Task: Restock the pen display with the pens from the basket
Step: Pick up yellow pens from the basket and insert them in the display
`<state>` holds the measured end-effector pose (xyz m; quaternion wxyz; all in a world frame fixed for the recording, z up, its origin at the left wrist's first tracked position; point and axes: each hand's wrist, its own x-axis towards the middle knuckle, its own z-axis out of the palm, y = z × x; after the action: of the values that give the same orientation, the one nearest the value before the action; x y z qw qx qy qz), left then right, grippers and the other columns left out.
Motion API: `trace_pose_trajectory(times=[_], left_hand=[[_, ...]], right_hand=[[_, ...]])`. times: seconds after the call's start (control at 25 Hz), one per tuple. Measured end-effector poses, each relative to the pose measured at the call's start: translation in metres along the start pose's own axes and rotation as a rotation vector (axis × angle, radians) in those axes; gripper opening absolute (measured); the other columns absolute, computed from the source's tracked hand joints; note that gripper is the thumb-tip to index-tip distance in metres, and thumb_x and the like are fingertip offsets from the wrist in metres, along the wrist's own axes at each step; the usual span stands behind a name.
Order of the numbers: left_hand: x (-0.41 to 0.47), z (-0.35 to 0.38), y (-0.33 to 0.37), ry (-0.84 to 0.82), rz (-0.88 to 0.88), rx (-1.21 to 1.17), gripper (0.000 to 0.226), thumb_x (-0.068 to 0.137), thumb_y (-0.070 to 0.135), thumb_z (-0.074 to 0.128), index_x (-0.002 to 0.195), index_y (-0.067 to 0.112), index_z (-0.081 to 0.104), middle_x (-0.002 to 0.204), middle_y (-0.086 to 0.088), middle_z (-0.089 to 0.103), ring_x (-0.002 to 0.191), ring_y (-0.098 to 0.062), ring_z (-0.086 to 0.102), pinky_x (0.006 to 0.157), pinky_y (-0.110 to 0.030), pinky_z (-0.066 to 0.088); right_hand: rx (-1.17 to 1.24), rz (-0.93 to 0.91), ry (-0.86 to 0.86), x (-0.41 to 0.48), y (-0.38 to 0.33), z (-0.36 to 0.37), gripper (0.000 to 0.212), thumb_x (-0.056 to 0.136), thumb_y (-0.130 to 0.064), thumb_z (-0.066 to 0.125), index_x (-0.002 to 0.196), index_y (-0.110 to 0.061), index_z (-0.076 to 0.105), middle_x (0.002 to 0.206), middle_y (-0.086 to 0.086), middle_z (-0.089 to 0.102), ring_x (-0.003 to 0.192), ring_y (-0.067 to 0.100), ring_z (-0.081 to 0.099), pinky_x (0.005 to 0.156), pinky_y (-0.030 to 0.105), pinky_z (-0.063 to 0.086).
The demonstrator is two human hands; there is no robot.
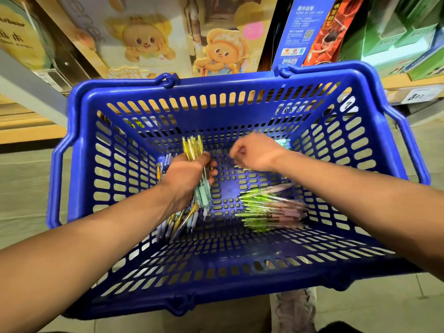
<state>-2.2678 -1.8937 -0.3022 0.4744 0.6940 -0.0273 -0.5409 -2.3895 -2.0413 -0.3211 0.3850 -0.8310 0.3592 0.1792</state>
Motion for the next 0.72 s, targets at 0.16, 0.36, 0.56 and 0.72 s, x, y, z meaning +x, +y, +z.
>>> trace_pose_trajectory(times=[0.16,0.36,0.56,0.72], left_hand=[[0.0,-0.004,-0.003,-0.02,-0.034,0.0,0.011,0.1,0.01,0.061,0.097,0.008,0.05,0.085,-0.01,0.066,0.072,-0.021,0.062,0.069,-0.036,0.054],[0.001,-0.003,-0.003,-0.04,-0.041,0.013,0.022,0.098,0.011,0.064,0.105,0.0,0.045,0.085,-0.01,0.064,0.068,-0.018,0.062,0.068,-0.034,0.054],[0.0,-0.004,-0.002,-0.036,-0.032,-0.001,0.016,0.1,0.012,0.062,0.111,0.002,0.057,0.089,-0.011,0.072,0.074,-0.022,0.068,0.07,-0.035,0.058],[-0.002,0.001,-0.001,0.017,-0.012,-0.048,0.027,0.101,0.014,0.061,0.121,0.003,0.047,0.106,-0.017,0.075,0.104,-0.034,0.073,0.092,-0.054,0.058]], right_hand=[[-0.632,0.067,-0.049,0.002,0.043,0.01,0.027,0.094,-0.004,0.061,0.119,-0.014,0.066,0.118,0.009,0.062,0.098,0.03,0.067,0.076,0.036,0.057],[-0.946,-0.082,-0.008,0.005,0.053,0.023,0.033,0.092,0.002,0.059,0.121,-0.012,0.065,0.117,0.008,0.06,0.105,0.029,0.063,0.066,0.037,0.05],[-0.81,-0.09,0.037,0.007,0.058,0.005,0.009,0.096,-0.01,0.059,0.102,-0.017,0.058,0.097,0.007,0.067,0.081,0.03,0.066,0.068,0.037,0.056],[-0.073,-0.08,0.101,0.001,0.025,0.007,0.018,0.087,-0.031,0.078,0.099,-0.029,0.065,0.083,-0.012,0.072,0.075,0.006,0.07,0.073,0.029,0.057]])
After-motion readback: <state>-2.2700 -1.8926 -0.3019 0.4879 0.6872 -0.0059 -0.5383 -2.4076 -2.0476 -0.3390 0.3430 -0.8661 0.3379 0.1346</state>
